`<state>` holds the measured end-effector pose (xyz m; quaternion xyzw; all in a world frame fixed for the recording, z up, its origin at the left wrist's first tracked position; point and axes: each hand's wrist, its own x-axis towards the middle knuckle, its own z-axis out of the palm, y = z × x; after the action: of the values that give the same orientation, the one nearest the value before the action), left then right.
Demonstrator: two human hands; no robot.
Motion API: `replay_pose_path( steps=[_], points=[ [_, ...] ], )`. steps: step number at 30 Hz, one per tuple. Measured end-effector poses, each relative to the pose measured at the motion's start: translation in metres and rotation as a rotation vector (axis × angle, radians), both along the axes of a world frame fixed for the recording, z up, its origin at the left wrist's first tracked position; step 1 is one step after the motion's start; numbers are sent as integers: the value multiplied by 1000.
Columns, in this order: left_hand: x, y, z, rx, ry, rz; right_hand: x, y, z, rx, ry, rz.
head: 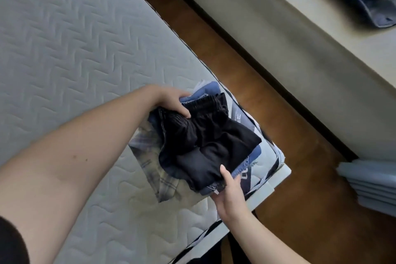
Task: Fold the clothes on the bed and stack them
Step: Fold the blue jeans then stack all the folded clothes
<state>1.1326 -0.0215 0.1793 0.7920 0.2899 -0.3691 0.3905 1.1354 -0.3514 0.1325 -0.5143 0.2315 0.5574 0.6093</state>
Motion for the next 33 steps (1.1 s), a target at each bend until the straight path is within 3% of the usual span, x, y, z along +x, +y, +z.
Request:
replay_pose_path(
  steps=[7,13,18,22,26,29,33],
  points=[
    [60,-9,-95,46,-60,-109,12,8,-68,-74,-52,-137],
    [56,-3,-139,160,-130,-12,22,-19,-101,-218,-110,74],
    [53,-14,-142,595,-106,-55,62,-39,-88,-383,-385,111],
    [30,-37,-135,677,-430,245,116,-35,-66,-412,-765,316],
    [-20,-63,-138,664,-596,676,164,22,-73,-299,-949,577],
    [-68,-83,-157,617,-449,1024,185,69,-90,-284,-902,833],
    [-128,-109,-195,345,-107,1538,191,92,-112,-244,-838,1036]
  ],
)
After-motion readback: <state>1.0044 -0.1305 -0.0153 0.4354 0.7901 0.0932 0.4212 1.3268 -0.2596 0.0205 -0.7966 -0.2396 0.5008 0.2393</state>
